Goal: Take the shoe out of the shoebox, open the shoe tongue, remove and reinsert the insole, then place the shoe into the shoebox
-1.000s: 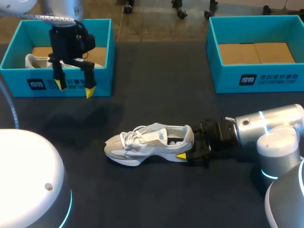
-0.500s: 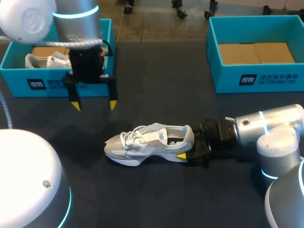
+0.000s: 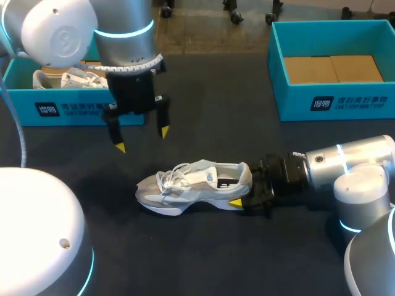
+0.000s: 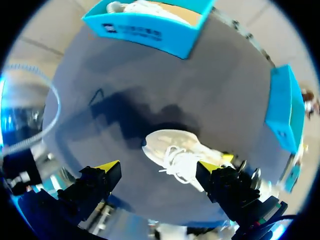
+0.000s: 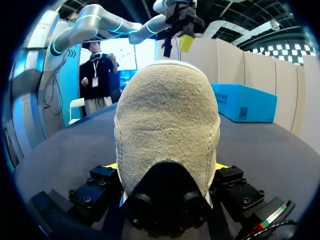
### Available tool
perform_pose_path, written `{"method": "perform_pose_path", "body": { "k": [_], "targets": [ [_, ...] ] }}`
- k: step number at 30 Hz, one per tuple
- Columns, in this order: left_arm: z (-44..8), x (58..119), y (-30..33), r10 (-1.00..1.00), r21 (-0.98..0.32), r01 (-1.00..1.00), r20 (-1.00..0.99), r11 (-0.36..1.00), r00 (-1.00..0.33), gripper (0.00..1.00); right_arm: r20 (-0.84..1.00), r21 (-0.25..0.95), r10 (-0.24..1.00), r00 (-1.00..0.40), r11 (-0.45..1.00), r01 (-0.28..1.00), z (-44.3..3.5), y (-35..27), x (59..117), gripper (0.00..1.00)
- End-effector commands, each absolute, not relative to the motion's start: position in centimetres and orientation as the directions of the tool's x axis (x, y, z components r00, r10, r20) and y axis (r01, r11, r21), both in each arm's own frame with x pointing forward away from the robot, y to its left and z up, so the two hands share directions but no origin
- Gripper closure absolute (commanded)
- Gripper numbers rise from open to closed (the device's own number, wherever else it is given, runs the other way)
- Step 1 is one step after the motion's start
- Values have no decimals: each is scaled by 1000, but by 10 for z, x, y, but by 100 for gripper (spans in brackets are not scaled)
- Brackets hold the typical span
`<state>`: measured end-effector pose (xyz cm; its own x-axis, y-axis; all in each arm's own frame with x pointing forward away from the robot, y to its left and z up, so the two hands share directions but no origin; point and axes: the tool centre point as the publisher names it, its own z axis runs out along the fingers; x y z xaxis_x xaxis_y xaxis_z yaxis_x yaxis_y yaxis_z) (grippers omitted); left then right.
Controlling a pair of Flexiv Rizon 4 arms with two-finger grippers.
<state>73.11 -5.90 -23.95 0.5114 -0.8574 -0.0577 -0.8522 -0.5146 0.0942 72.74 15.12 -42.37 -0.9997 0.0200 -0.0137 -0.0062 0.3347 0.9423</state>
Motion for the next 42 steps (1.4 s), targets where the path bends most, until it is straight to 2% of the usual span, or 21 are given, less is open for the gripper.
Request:
{"method": "perform_pose_path", "body": {
  "k": [1,5,8,12,15,17,27,36,42],
  "targets": [
    [-240,728,-60,-812,79,-808,-64,-583,580,0,-14,940,20,-1000,340,-6,-426,155,727,100],
    [-240,728,-60,-812,79,-808,-64,-583,580,0,-14,940,20,-1000,340,-6,-426,155,727,100],
    [-243,725,-77,-865,104,-859,-38,-502,501,0,-14,940,20,-1000,340,-6,-426,155,727,100],
    [-244,718,-98,-975,153,-963,-2,-221,223,0,-14,940,20,-1000,340,-6,-426,155,727,100],
    [-247,713,-118,-997,164,-984,-25,-75,72,0,-14,940,20,-1000,340,-6,-426,155,727,100],
    [-251,712,-136,-995,223,-975,-88,23,-44,0,-14,940,20,-1000,340,-6,-426,155,727,100],
    [-251,712,-136,-995,223,-975,-88,23,-44,0,-14,940,20,-1000,340,-6,-426,155,727,100],
    [-276,709,-164,-993,166,-985,-115,-52,33,0,-14,940,20,-1000,340,-6,-426,155,727,100],
    [-288,710,-177,-987,141,-989,-159,-47,24,0,-14,940,20,-1000,340,-6,-426,155,727,100]
  ]
}}
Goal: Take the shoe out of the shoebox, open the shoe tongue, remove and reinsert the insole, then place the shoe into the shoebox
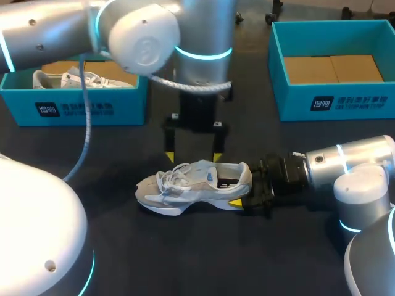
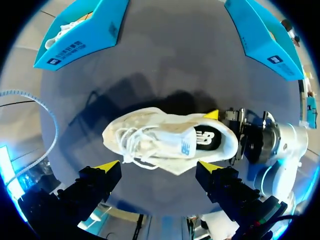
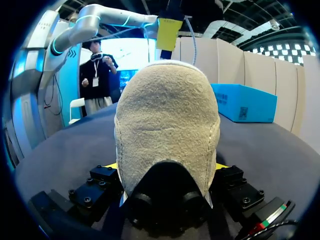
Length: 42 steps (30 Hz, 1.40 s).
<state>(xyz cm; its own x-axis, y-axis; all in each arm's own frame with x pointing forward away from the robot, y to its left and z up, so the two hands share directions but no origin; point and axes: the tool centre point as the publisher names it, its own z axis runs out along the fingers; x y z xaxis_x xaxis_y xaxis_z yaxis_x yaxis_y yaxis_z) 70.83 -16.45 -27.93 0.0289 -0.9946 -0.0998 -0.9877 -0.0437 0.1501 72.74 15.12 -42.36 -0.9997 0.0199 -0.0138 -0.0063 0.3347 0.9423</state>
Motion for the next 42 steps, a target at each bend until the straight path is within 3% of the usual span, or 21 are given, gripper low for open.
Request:
{"method": "perform_pose_path", "body": {
  "k": [1,20,42],
  "targets": [
    [-292,711,-179,-984,143,-989,-176,-46,20,0,-14,940,20,-1000,340,-6,-426,155,727,100],
    [-337,714,-205,-936,126,-988,-350,-84,36,0,-14,940,20,-1000,340,-6,-426,155,727,100],
    [-356,707,-177,-872,107,-988,-487,-112,46,0,-14,940,20,-1000,340,-6,-426,155,727,100]
  ]
}}
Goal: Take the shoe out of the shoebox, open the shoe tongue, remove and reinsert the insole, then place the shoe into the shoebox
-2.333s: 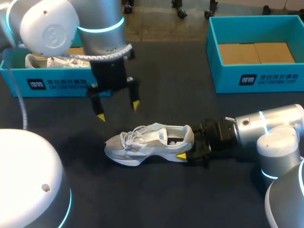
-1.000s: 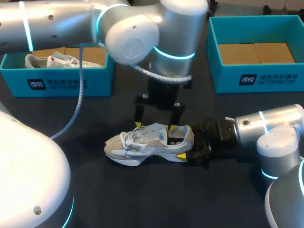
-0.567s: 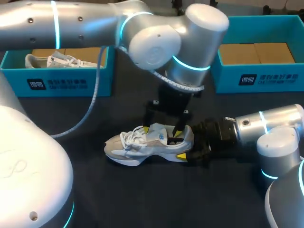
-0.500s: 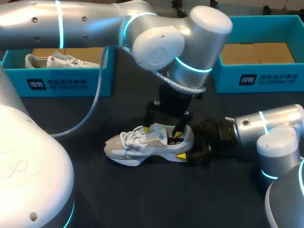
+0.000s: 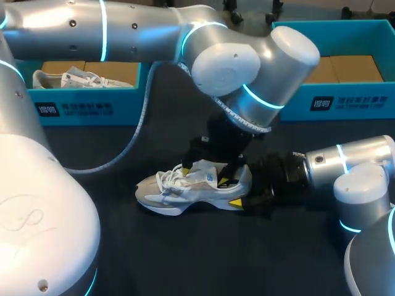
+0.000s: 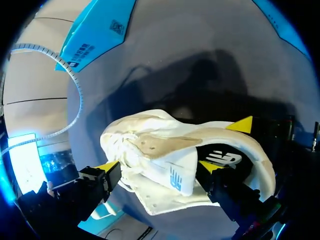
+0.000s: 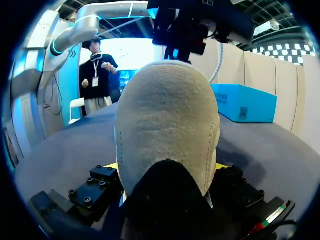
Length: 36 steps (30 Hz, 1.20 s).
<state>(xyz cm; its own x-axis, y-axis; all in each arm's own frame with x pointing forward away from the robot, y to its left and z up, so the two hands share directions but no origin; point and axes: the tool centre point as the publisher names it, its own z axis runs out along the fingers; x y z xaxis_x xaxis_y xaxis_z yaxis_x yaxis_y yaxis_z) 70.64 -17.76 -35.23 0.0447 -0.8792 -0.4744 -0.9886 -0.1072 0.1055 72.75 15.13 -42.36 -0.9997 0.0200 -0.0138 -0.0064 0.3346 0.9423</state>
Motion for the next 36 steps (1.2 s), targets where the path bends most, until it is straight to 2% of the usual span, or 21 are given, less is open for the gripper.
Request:
{"method": "perform_pose_path", "body": {
  "k": [1,4,6,8,10,11,14,16,18,23,28,30,33,36],
  "targets": [
    [-356,707,-176,-870,105,-988,-491,-114,48,0,-14,940,20,-1000,340,-6,-426,155,727,100],
    [-356,706,-172,-867,102,-989,-495,-109,45,5,-14,940,20,-1000,340,-6,-426,155,727,100],
    [-353,706,-171,-868,99,-989,-495,-107,44,15,-14,940,20,-1000,340,-6,-426,155,727,100],
    [-349,706,-169,-872,100,-989,-488,-106,45,20,-14,940,20,-1000,340,-6,-426,155,727,100],
    [-345,705,-169,-878,99,-990,-477,-104,45,36,-14,940,20,-1000,340,-6,-426,155,727,100],
    [-342,704,-168,-881,97,-990,-470,-100,43,38,-14,940,20,-1000,340,-6,-426,155,727,100],
    [-337,700,-170,-889,94,-992,-456,-89,37,36,-14,940,20,-1000,340,-6,-426,155,727,100],
    [-334,698,-170,-891,87,-993,-452,-78,31,40,-14,940,20,-1000,340,-6,-426,155,727,100],
    [-334,697,-170,-892,86,-993,-452,-77,30,41,-14,940,20,-1000,340,-6,-426,155,727,100],
    [-331,695,-175,-897,61,-995,-441,-72,38,60,-14,940,20,-1000,340,-6,-426,155,727,100],
    [-328,695,-177,-903,45,-996,-427,-80,53,65,-14,940,20,-1000,340,-6,-426,155,727,100],
    [-326,696,-177,-907,39,-996,-417,-85,61,71,-14,940,20,-1000,340,-6,-426,155,727,100],
    [-324,697,-175,-916,40,-994,-393,-101,77,100,-14,940,20,-1000,340,-6,-426,155,727,100],
    [-321,701,-169,-935,62,-993,-346,-104,76,100,-14,940,20,-1000,340,-6,-426,155,727,100]
  ]
}}
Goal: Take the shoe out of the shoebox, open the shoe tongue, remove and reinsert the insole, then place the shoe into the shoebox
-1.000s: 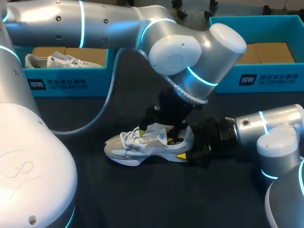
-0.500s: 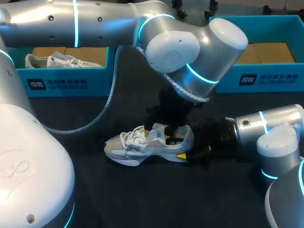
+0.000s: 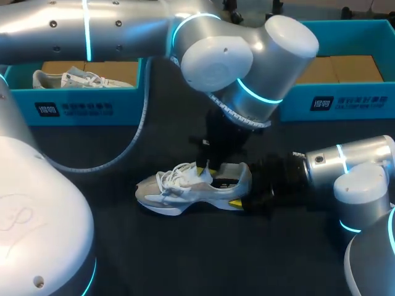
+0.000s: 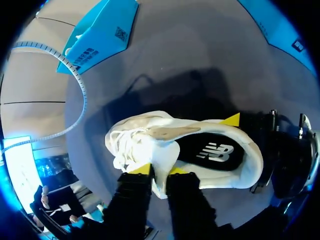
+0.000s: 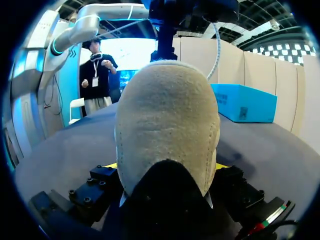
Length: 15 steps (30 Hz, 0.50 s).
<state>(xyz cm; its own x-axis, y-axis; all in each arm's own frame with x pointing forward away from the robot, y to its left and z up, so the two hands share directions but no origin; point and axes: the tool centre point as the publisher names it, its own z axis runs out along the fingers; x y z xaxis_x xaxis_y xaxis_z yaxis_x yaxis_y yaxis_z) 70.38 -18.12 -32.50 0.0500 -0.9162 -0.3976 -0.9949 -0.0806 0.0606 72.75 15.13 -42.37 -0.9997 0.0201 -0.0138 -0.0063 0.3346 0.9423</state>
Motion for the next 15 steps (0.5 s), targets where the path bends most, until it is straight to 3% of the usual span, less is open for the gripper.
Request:
{"method": "perform_pose_path", "body": {
  "k": [1,15],
  "targets": [
    [-320,702,-166,-942,65,-992,-328,-104,77,100,-14,940,20,-1000,340,-6,-426,155,727,100],
    [-306,711,-113,-995,182,-979,12,-96,100,100,-14,940,20,-1000,340,-6,-426,155,727,100]
  ]
}}
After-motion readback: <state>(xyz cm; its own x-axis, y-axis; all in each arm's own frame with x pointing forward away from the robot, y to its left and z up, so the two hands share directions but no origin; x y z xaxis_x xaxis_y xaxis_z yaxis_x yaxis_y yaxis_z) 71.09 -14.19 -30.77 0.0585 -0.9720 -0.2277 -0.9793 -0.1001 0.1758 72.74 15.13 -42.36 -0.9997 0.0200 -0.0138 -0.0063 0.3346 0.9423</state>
